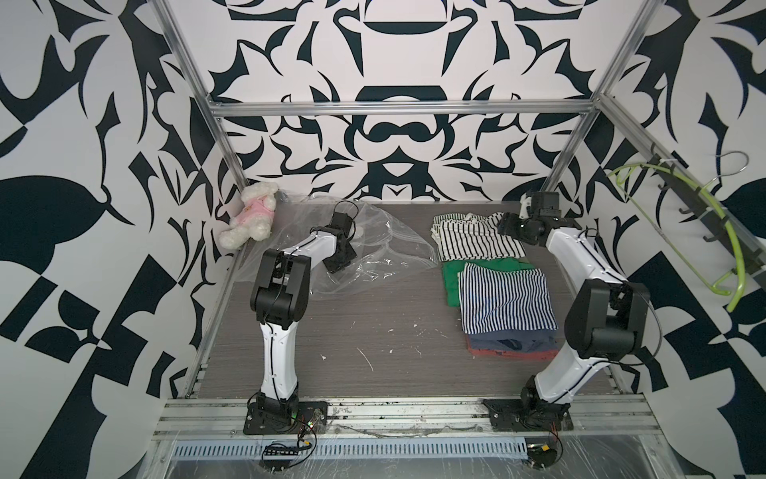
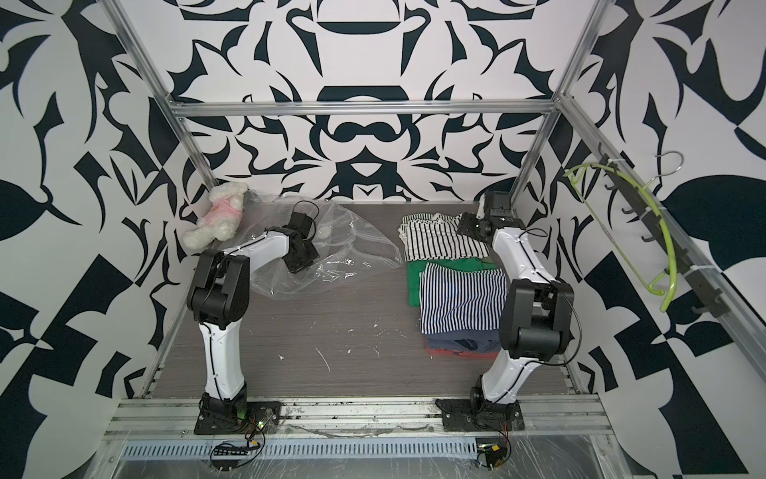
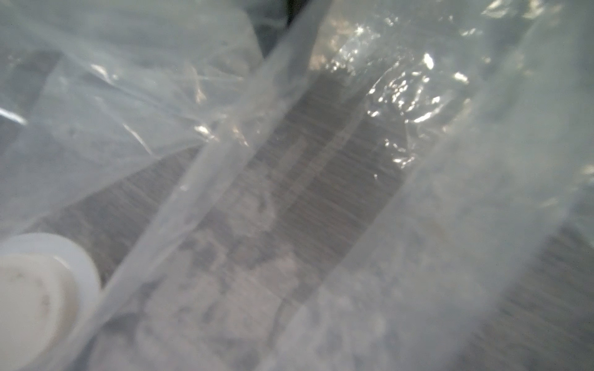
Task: Take the tank top out of the vacuum bag
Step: Adjust the tank top at the center of the board.
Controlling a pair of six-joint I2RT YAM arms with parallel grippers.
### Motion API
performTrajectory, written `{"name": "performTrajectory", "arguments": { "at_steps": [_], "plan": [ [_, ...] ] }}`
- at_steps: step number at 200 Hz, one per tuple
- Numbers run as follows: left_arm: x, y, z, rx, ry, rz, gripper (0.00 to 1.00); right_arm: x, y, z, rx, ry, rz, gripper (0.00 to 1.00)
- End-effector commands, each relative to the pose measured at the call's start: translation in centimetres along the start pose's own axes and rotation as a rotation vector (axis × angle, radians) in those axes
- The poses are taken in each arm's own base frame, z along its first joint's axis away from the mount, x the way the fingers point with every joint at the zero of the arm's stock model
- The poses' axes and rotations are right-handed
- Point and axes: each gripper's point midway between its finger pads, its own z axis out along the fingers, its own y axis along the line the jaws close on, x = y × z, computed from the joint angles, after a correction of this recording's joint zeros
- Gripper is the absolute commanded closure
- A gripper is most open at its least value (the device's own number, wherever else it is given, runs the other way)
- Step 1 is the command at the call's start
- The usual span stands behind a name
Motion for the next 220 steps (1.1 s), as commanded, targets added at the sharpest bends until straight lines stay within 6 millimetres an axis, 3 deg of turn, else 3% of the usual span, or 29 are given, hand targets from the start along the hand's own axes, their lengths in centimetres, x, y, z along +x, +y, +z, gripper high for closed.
{"name": "performTrajectory", "arguments": {
  "at_steps": [1, 28, 50, 86, 113, 143, 167, 184, 209, 220],
  "plan": [
    [2.8, 2.4, 1.1, -0.089, 0.084, 0.02, 1.0, 0.3, 2.0, 2.4, -0.029, 0.011, -0.031, 0.47],
    [3.3, 2.3, 1.0, -0.086, 0.088, 0.024, 1.0, 0.5, 2.9, 6.1, -0.044, 0.021, 0.021, 0.58],
    [3.9, 2.5, 0.8, -0.086, 0.096, 0.023, 1.0, -0.4, 3.5, 8.6, -0.091, -0.012, 0.088, 0.6],
    [4.5, 2.2, 0.4, -0.062, 0.103, 0.016, 1.0, -0.6, 3.0, 13.0, -0.091, 0.039, 0.197, 0.52],
    [4.6, 1.6, -0.2, -0.046, 0.098, 0.025, 1.0, -1.1, 3.3, 14.5, -0.126, 0.047, 0.241, 0.43],
    [4.9, 0.5, -0.5, 0.0, 0.109, 0.035, 1.0, -2.0, 4.5, 12.7, -0.176, 0.023, 0.224, 0.32],
    [5.0, -1.2, -1.1, 0.075, 0.107, 0.06, 0.84, -2.7, 5.2, 9.6, -0.202, -0.022, 0.165, 0.24],
    [4.9, -2.6, -2.1, 0.117, 0.095, 0.08, 0.66, -2.6, 5.4, 7.4, -0.206, -0.036, 0.116, 0.19],
    [3.9, -5.3, -4.9, 0.191, 0.04, 0.124, 0.26, -1.3, 6.1, 4.3, -0.221, -0.062, 0.044, 0.15],
    [3.4, -6.5, -6.5, 0.231, 0.013, 0.143, 0.16, -0.6, 6.3, 3.1, -0.228, -0.07, 0.018, 0.12]
  ]
}}
